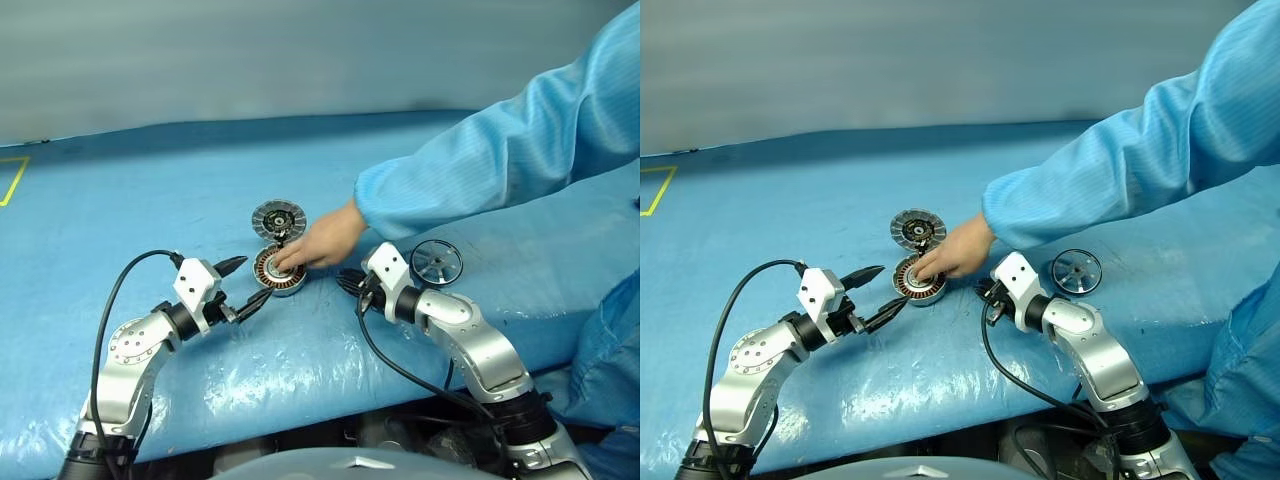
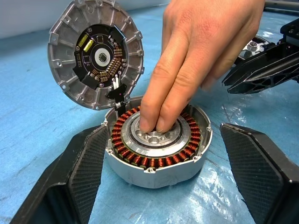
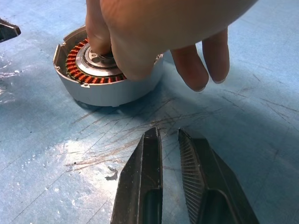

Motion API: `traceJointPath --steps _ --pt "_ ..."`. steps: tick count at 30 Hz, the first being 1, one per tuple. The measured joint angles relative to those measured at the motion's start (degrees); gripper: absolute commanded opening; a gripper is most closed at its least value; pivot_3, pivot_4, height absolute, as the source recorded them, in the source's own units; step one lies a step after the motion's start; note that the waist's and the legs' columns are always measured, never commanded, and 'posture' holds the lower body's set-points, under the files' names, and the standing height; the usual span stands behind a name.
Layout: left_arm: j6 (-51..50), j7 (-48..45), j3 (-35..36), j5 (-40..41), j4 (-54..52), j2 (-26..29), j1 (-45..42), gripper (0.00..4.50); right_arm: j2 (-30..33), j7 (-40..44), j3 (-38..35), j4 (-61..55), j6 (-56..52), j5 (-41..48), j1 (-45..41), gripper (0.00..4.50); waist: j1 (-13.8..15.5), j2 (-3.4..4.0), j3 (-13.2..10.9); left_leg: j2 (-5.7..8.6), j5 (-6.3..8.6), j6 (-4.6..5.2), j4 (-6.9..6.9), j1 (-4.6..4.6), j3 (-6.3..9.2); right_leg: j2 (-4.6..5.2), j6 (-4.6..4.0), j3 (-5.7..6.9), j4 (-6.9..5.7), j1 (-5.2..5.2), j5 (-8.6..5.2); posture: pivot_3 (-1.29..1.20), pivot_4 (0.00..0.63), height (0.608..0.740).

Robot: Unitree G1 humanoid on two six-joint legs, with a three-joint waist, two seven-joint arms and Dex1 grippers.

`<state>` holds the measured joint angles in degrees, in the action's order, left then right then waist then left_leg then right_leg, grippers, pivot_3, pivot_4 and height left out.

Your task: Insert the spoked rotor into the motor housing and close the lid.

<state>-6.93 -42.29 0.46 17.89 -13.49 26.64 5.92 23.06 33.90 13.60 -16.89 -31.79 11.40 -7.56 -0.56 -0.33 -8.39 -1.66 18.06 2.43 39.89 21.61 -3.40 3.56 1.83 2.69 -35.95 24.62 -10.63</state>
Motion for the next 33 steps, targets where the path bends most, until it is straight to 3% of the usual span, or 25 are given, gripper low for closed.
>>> traceJointPath --steps 33 --pt "0.1 -0.3 -0.2 -0.4 0.4 0.0 -0.3 4.13 0.0 0.2 0.1 0.0 0.0 -0.8 -0.1 0.67 0.0 0.0 0.0 0.0 0.0 0.0 0.0 0.0 0.0 0.0 0.0 0.0 0.0 0.0 0.0 0.0 0.15 0.74"
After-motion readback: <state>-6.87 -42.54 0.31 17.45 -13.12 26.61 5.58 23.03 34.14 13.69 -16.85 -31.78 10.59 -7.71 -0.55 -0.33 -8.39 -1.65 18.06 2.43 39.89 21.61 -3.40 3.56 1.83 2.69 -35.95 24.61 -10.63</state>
